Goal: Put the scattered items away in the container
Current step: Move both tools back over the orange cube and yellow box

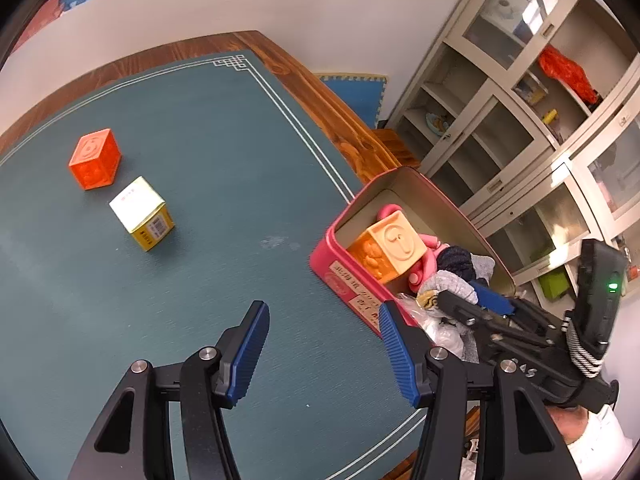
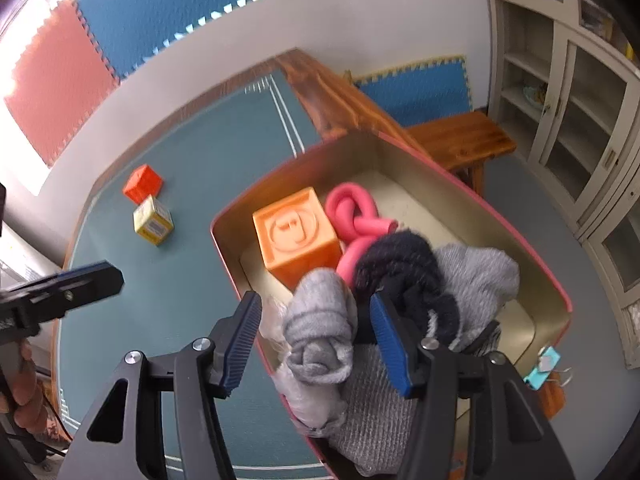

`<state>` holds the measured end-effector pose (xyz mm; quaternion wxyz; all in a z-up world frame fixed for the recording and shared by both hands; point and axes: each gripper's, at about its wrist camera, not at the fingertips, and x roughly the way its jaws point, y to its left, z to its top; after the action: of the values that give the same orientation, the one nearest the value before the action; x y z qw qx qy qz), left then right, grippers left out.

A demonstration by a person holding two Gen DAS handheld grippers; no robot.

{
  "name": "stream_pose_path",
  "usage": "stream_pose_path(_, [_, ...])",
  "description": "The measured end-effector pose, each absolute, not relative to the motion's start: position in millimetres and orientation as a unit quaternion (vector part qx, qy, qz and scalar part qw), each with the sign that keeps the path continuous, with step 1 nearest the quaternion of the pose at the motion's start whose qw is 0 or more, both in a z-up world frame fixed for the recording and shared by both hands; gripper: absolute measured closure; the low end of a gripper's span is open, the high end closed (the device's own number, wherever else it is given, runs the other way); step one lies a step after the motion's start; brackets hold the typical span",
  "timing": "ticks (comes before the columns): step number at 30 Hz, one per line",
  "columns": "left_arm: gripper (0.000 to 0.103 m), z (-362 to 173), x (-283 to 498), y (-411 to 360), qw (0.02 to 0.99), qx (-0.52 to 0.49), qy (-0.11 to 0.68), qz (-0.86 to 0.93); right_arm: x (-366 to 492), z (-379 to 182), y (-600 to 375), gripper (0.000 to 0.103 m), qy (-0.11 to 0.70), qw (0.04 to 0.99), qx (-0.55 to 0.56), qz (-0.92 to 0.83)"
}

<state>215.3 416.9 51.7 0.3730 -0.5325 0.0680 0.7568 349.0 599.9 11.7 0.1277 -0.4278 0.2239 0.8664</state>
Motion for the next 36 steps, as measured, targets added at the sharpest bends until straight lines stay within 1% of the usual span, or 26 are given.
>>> stream_pose_path(6, [0.044,51.6,207.3,396.2,0.352,-0.534,0.052,0.767,345.5,33.5,597.7,0.042,0.215,0.144,-0.401,0.879])
stream_pose_path(8, [0.044,51.8,203.4,387.2,0.34,-0.533,0.05,0.773,339.5,37.9,593.2,0.039,0.212,0.14,-0.396,0.882])
stream_pose_path(10, [0.044,51.3,198.5,376.4,0.329,-0.535,0.044,0.777,333.7,40.4,585.8,0.033,0.207,0.133,-0.394,0.886])
stream_pose_path(14, [0.044,49.5,188.2,352.0,0.307,-0.539,0.03,0.784,320.4,41.7,568.4,0.031,0.2,0.116,-0.396,0.889])
stream_pose_path(16, [0.044,47.4,183.0,340.9,0.297,-0.542,0.025,0.785,313.3,43.0,559.3,0.026,0.195,0.109,-0.396,0.891])
stream_pose_path(17, [0.042,46.3,179.9,334.2,0.29,-0.544,0.021,0.787,309.9,43.8,554.5,0.024,0.193,0.107,-0.395,0.892])
stream_pose_path(18, [0.037,45.1,176.9,327.5,0.283,-0.546,0.017,0.788,306.3,44.4,549.8,0.024,0.191,0.104,-0.395,0.892])
stream_pose_path(20, [0.034,44.4,171.6,314.1,0.271,-0.546,0.008,0.792,298.7,45.0,540.5,0.024,0.187,0.094,-0.397,0.894])
stream_pose_path(23, [0.034,44.1,163.7,296.1,0.258,-0.548,-0.004,0.796,286.3,43.7,525.8,0.023,0.181,0.078,-0.405,0.893])
stream_pose_path(26, [0.029,43.5,156.1,279.0,0.244,-0.548,-0.013,0.8,274.1,39.6,509.9,0.023,0.177,0.063,-0.416,0.89])
stream_pose_path(36, [0.029,32.8,129.3,237.8,0.187,-0.557,-0.005,0.809,242.7,28.1,469.4,0.023,0.168,0.039,-0.441,0.881])
